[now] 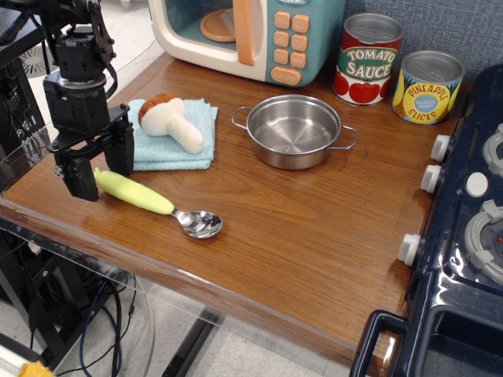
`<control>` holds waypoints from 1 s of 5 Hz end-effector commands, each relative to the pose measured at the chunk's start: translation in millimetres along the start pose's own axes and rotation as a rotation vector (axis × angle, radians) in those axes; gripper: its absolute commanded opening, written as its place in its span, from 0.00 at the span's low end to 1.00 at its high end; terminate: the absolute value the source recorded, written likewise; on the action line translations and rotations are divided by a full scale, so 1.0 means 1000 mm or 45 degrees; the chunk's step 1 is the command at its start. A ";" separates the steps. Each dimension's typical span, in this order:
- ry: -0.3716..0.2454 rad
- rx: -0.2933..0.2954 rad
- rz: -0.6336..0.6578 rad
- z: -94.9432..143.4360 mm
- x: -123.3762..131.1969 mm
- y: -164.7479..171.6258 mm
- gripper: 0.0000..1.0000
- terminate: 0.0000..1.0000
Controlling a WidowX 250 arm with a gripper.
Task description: Place the spoon in front of the blue cloth
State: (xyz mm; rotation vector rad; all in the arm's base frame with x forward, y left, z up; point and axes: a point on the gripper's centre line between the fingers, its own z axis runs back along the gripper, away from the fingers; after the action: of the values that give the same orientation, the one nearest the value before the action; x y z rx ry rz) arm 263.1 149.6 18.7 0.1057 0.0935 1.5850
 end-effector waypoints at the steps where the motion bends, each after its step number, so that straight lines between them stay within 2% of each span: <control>1: -0.125 -0.213 -0.063 0.056 0.006 0.005 1.00 0.00; 2: -0.147 -0.329 -0.075 0.087 0.005 0.007 1.00 0.00; 3: -0.171 -0.363 -0.125 0.099 0.006 0.006 1.00 0.00; 5: -0.171 -0.363 -0.125 0.099 0.006 0.006 1.00 0.00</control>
State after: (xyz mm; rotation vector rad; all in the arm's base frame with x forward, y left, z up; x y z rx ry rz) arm 273.2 148.6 94.3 0.0017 -0.1593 1.4718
